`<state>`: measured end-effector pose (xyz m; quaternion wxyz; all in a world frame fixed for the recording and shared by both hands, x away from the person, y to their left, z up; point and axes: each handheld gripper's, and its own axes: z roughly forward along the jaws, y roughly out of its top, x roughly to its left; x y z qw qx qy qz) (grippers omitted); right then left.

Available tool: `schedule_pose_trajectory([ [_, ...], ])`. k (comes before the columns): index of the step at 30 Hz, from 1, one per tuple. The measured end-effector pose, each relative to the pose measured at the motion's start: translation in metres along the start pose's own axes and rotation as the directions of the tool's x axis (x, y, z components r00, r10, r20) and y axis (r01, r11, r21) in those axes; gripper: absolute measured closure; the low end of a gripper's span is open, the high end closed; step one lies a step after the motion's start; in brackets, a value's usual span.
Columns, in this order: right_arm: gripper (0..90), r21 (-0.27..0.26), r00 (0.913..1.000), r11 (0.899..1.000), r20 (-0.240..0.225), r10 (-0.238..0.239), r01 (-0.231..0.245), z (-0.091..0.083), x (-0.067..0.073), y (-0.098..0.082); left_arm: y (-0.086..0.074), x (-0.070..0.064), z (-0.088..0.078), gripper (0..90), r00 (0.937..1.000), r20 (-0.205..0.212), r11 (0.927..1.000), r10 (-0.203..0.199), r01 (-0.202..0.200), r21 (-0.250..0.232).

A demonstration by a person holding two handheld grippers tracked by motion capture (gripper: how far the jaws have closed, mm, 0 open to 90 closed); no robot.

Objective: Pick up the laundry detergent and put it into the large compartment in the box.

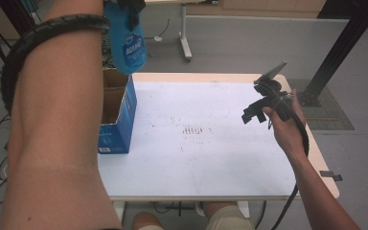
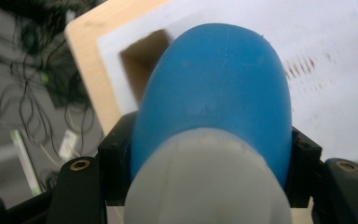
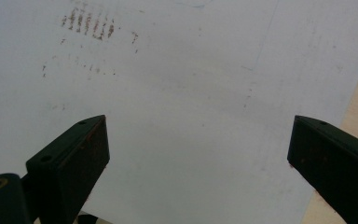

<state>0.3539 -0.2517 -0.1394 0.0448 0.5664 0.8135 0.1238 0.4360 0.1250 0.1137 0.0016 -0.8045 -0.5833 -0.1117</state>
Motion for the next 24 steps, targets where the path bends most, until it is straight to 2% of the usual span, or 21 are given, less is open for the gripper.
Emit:
schedule_pose_trajectory([
  [2, 5.5, 0.007, 1.0000, 1.000, 0.000, -0.007, 0.007, 0.001, 0.001, 0.002, -0.003, 0.009, -0.006, 36.5, 0.9979, -0.011, 0.9980, -0.063, 0.063, 0.003],
  [4, 5.5, 0.012, 1.0000, 1.000, 0.001, -0.010, 0.010, 0.001, 0.002, 0.004, -0.007, 0.020, -0.011, 36.5, 0.9919, -0.008, 0.9919, -0.127, 0.127, 0.010],
  [7, 5.5, 0.011, 0.9999, 1.000, -0.002, -0.013, 0.013, 0.001, 0.002, 0.004, -0.016, 0.036, -0.015, 36.5, 0.9756, -0.005, 0.9755, -0.220, 0.220, 0.007],
  [9, 5.5, 0.014, 0.9999, 1.000, -0.005, -0.013, 0.013, 0.001, 0.002, 0.005, -0.020, 0.042, -0.016, 36.5, 0.9687, -0.009, 0.9687, -0.248, 0.248, 0.009],
  [13, 5.5, 0.017, 0.9999, 1.000, -0.011, -0.011, 0.011, 0.002, -0.001, 0.004, -0.029, 0.055, -0.014, 36.5, 0.9457, -0.005, 0.9457, -0.325, 0.325, 0.004],
  [18, 5.5, 0.021, 0.9998, 1.000, -0.019, -0.002, 0.002, 0.004, -0.006, 0.003, -0.032, 0.059, -0.012, 36.5, 0.9343, -0.022, 0.9345, -0.356, 0.356, 0.006],
  [21, 5.5, 0.020, 0.9997, 1.000, -0.025, 0.003, -0.003, 0.003, -0.009, 0.001, -0.035, 0.059, -0.010, 36.5, 0.9323, -0.022, 0.9325, -0.361, 0.361, 0.001],
  [24, 5.5, 0.020, 0.9996, 1.000, -0.027, 0.005, -0.004, 0.003, -0.010, 0.001, -0.038, 0.062, -0.008, 36.6, 0.9269, -0.010, 0.9269, -0.375, 0.375, 0.000],
])
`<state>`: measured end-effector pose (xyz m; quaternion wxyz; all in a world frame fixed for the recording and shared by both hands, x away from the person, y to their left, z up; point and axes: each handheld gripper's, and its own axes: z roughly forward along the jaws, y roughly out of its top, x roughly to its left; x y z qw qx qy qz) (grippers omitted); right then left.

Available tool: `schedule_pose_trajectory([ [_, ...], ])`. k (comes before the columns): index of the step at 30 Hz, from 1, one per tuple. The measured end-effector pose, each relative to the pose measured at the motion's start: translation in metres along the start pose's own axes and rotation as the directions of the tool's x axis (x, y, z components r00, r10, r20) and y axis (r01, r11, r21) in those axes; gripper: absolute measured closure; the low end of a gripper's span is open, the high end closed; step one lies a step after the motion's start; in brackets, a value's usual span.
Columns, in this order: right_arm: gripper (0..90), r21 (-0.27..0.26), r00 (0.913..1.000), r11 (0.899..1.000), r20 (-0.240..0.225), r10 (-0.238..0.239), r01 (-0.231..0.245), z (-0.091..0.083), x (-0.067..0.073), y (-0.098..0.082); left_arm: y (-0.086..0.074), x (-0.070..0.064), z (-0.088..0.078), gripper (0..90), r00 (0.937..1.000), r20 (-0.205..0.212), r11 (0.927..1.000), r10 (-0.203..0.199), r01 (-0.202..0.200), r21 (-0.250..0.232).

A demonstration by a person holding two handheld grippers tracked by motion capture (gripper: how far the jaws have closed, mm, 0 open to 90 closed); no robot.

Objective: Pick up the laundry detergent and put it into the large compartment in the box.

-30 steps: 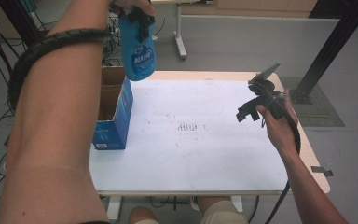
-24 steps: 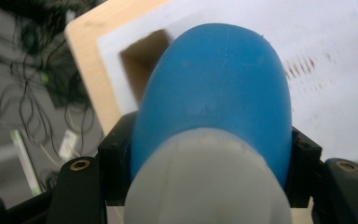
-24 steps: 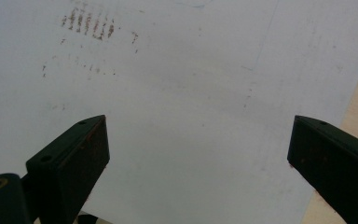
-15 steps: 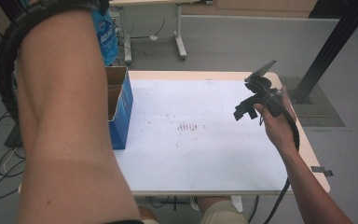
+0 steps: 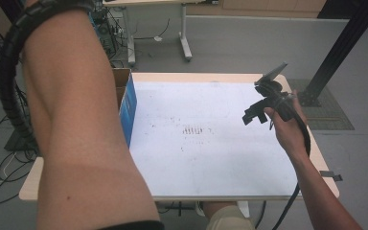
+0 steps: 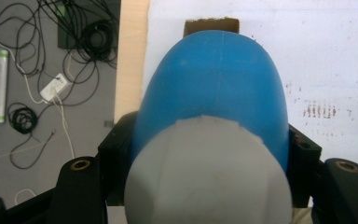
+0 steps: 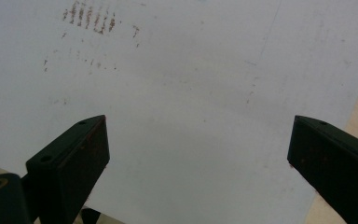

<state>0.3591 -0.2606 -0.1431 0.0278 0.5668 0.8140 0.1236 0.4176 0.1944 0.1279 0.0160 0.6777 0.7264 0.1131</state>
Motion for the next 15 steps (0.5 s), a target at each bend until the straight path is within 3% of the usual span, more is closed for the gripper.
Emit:
schedule_pose_trajectory([
  [15, 5.6, -0.001, 1.0000, 1.000, 0.000, 0.006, -0.006, 0.002, -0.001, -0.002, -0.001, 0.009, 0.023, 36.6, 0.9997, 0.008, 0.9997, -0.022, 0.022, 0.009],
])
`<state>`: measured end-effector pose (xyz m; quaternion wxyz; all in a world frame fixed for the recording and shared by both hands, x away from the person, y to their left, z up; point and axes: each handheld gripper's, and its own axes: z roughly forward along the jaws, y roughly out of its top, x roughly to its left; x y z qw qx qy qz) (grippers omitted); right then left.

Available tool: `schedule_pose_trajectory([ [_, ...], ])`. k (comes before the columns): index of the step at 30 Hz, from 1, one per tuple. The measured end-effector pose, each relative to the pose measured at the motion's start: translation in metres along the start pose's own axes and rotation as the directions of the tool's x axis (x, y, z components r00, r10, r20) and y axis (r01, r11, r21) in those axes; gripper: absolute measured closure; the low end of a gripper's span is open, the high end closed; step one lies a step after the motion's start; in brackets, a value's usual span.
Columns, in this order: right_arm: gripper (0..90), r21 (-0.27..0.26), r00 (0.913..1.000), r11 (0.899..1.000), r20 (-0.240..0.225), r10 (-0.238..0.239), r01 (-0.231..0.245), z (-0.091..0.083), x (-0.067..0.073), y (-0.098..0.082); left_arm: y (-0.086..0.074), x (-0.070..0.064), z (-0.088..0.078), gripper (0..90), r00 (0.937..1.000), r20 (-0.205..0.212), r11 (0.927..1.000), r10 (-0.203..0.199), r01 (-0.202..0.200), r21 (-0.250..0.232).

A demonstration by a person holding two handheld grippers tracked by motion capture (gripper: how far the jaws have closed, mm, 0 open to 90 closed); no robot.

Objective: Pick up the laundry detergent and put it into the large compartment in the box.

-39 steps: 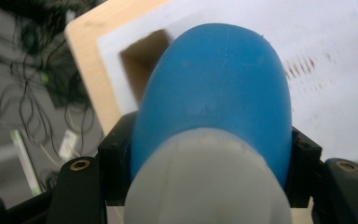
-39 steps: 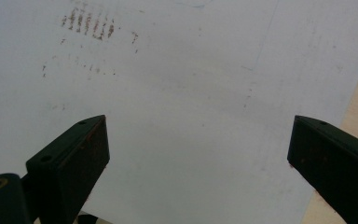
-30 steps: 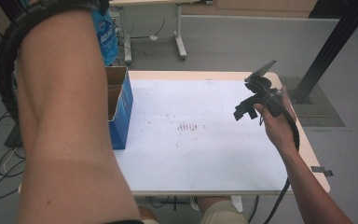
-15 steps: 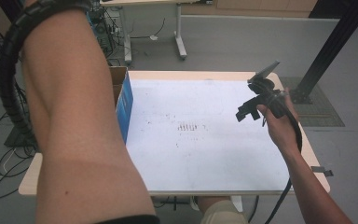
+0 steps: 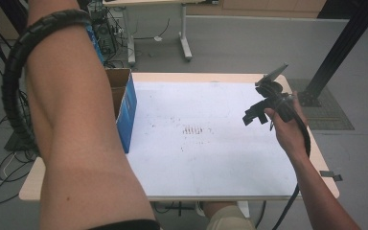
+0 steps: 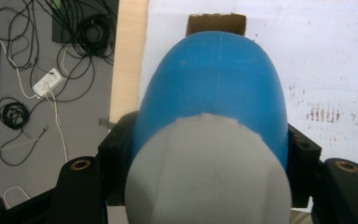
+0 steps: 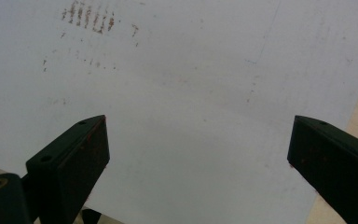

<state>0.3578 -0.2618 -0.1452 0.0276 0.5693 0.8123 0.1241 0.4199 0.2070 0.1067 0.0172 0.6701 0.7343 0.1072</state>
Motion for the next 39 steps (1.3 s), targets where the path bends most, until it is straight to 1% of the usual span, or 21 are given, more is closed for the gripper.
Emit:
schedule_pose_trajectory([
  [9, 5.5, 0.001, 1.0000, 1.000, 0.004, 0.003, -0.003, 0.001, 0.002, 0.001, 0.000, 0.007, 0.013, 36.6, 0.9999, 0.008, 0.9999, -0.010, 0.010, 0.008],
  [14, 5.5, 0.002, 1.0000, 1.000, 0.003, 0.001, -0.001, 0.002, 0.004, 0.001, -0.001, 0.009, 0.022, 36.7, 0.9999, 0.001, 0.9998, -0.015, 0.015, 0.010],
  [18, 5.5, 0.006, 1.0000, 1.000, 0.002, 0.000, 0.000, 0.004, 0.005, 0.001, 0.000, 0.011, 0.030, 36.7, 0.9999, 0.007, 0.9996, -0.015, 0.015, 0.026],
  [21, 5.5, 0.005, 1.0000, 1.000, 0.003, -0.001, 0.001, 0.004, 0.005, 0.000, -0.001, 0.013, 0.037, 36.7, 0.9998, 0.010, 0.9994, -0.019, 0.019, 0.029],
  [25, 5.5, 0.004, 1.0000, 1.000, 0.003, 0.001, -0.001, 0.004, 0.005, -0.001, -0.002, 0.013, 0.046, 36.7, 0.9998, 0.006, 0.9992, -0.017, 0.017, 0.036],
  [28, 5.5, 0.005, 1.0000, 1.000, 0.001, 0.000, 0.000, 0.005, 0.005, -0.001, -0.003, 0.014, 0.053, 36.7, 0.9997, 0.010, 0.9992, -0.023, 0.023, 0.034],
  [31, 5.5, 0.005, 1.0000, 1.000, 0.001, 0.000, 0.000, 0.005, 0.005, -0.001, -0.003, 0.014, 0.061, 36.7, 0.9996, 0.015, 0.9987, -0.024, 0.023, 0.046],
  [34, 5.5, 0.008, 1.0000, 1.000, 0.007, 0.003, -0.003, 0.006, 0.006, -0.002, -0.003, 0.014, 0.068, 36.7, 0.9995, 0.019, 0.9986, -0.025, 0.024, 0.047],
  [39, 5.5, 0.004, 1.0000, 1.000, 0.006, 0.002, -0.002, 0.005, 0.007, -0.003, -0.001, 0.011, 0.080, 36.7, 0.9997, 0.022, 0.9981, -0.012, 0.011, 0.061],
])
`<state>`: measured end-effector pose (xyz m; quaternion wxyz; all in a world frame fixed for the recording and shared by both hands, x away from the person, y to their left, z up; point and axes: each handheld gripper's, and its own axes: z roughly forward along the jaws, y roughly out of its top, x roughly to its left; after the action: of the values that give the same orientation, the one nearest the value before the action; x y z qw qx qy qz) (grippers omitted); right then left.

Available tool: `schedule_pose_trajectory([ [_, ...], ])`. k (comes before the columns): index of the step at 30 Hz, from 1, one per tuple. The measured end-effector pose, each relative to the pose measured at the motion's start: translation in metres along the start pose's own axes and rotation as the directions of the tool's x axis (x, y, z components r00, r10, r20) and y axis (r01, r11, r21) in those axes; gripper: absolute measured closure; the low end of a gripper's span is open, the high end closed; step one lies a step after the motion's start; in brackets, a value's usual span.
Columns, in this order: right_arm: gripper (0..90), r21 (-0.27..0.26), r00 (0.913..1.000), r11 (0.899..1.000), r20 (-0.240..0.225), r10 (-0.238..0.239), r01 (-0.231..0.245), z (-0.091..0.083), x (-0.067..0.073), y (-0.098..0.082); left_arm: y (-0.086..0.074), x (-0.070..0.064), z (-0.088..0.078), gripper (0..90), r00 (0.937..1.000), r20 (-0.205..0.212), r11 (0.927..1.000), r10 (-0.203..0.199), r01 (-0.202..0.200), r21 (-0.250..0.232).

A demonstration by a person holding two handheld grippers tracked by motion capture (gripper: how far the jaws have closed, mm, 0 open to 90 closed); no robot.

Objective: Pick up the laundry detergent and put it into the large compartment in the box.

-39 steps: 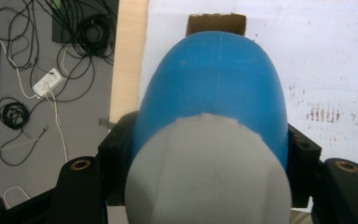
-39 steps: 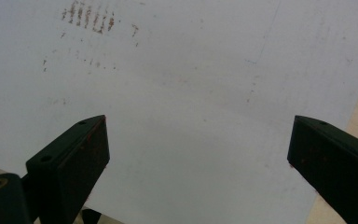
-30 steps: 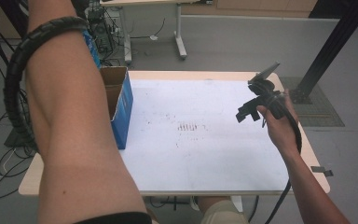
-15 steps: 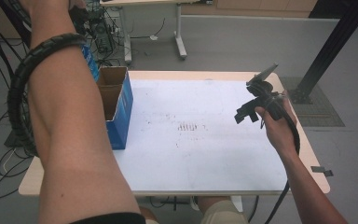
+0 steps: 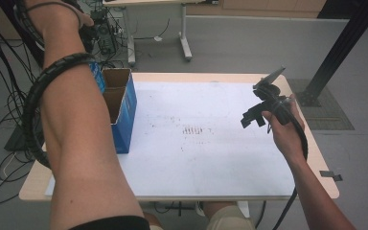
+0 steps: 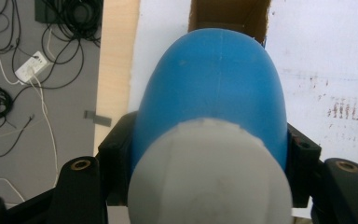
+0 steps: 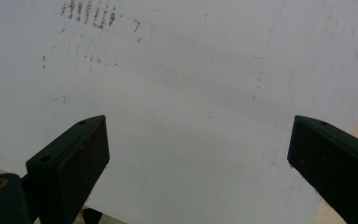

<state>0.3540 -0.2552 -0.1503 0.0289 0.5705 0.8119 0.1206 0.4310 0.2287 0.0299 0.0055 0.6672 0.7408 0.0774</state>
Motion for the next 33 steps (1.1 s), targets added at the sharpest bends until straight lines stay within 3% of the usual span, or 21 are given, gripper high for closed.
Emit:
schedule_pose_trajectory([
  [18, 5.5, -0.010, 1.0000, 1.000, -0.007, -0.002, 0.002, -0.002, 0.007, 0.000, -0.002, 0.003, 0.049, 36.8, 0.9996, 0.027, 0.9992, 0.004, -0.005, 0.039],
  [33, 5.5, 0.002, 1.0000, 1.000, 0.002, -0.003, 0.003, 0.001, 0.010, 0.000, -0.005, -0.002, 0.093, 36.8, 0.9986, 0.046, 0.9975, 0.025, -0.028, 0.066],
])
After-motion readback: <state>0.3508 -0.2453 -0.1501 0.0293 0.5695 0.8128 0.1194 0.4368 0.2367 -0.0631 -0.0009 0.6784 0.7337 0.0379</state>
